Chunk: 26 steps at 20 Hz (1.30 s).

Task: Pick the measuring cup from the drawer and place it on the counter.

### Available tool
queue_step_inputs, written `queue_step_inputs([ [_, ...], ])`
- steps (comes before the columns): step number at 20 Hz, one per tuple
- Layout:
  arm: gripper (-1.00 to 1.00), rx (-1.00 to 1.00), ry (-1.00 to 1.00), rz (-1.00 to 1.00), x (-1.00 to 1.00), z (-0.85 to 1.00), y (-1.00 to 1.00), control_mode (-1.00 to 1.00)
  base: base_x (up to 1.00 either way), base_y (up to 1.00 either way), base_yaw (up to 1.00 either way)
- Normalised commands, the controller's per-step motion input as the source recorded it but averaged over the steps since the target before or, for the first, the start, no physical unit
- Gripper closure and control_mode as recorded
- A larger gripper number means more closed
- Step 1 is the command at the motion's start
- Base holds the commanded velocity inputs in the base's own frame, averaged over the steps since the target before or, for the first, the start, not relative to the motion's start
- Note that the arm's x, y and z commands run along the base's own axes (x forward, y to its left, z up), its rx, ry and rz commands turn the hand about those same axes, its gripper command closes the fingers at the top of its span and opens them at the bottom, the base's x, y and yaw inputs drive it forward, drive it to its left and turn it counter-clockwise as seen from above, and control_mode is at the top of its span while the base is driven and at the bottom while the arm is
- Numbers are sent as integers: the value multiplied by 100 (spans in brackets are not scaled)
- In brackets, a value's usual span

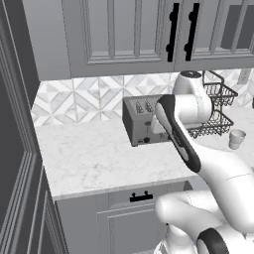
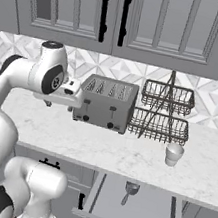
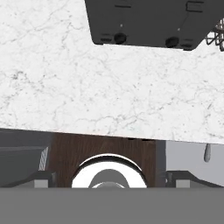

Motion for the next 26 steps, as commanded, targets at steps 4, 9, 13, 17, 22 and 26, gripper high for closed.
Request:
queue_step_inputs([
  [4, -100, 0, -7, -7, -32, -61, 0, -100, 0, 0, 0],
  [9, -100, 0, -4, -5, -16, -38, 0, 100, -7, 0, -6],
  [13, -100, 0, 0, 0, 0, 0, 0, 100, -14, 13, -29],
  [17, -100, 0, 0, 0, 0, 0, 0, 100, -9, 33, -41],
  [22, -100, 0, 0, 0, 0, 0, 0, 100, -3, 49, -43],
  [26, -100, 0, 0, 0, 0, 0, 0, 100, 0, 53, -44],
])
